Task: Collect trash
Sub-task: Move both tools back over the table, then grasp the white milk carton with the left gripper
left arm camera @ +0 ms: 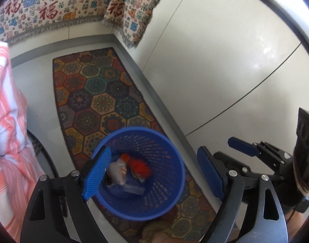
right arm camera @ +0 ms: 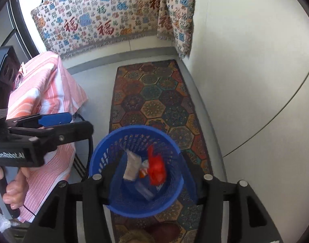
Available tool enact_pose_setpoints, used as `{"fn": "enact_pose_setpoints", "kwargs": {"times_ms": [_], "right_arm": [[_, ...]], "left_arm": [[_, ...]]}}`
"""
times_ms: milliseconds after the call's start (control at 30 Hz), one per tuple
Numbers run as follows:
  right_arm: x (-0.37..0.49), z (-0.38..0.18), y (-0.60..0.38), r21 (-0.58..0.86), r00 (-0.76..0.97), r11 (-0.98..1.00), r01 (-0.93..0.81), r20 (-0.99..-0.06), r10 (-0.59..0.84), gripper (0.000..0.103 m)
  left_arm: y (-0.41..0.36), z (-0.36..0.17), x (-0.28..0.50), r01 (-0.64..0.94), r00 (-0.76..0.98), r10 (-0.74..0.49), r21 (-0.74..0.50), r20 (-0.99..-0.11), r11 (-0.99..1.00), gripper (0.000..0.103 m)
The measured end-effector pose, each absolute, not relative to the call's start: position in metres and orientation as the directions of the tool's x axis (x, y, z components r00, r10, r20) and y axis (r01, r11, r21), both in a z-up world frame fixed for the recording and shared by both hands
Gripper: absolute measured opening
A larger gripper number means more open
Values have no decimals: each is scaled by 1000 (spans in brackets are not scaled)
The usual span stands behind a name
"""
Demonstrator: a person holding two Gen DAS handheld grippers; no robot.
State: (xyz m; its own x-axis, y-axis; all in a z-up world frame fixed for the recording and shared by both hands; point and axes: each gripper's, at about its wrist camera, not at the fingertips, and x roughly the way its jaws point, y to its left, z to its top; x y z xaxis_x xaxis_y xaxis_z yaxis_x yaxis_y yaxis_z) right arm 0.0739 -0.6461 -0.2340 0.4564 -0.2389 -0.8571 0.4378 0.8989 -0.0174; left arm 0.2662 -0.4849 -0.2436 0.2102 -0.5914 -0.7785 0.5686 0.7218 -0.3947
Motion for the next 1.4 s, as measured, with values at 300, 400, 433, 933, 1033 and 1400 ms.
{"fn": "enact_pose_setpoints", "kwargs": {"times_ms": [300, 400, 433, 933, 1033, 1400], "right_arm": [[84, -197, -627, -41, 555, 896, 441, -773, -308, 54], [98, -181, -606, -37, 604, 914, 404, -740, -297, 54], [104, -176, -597, -32, 622, 922, 385, -730, -284, 54], [215, -192, -369, 9, 649, 996, -86, -758, 63, 54], [227, -210, -326, -18, 609, 986, -163, -788, 86, 54], [246, -233, -285, -35, 587, 979, -202, -805, 92, 57]], "left_arm": [[-399, -191, 228, 579, 341, -554, -295, -759, 760, 92], [-354, -185, 215, 556, 413, -489, -213, -768, 804, 94], [-339, -185, 213, 540, 432, -463, -189, -774, 820, 94], [-126, -228, 250, 153, 550, -83, 2, -831, 988, 94], [-97, -231, 259, 124, 557, -65, 6, -828, 992, 96], [-22, -164, 359, 108, 630, -6, 79, -777, 991, 97]]}}
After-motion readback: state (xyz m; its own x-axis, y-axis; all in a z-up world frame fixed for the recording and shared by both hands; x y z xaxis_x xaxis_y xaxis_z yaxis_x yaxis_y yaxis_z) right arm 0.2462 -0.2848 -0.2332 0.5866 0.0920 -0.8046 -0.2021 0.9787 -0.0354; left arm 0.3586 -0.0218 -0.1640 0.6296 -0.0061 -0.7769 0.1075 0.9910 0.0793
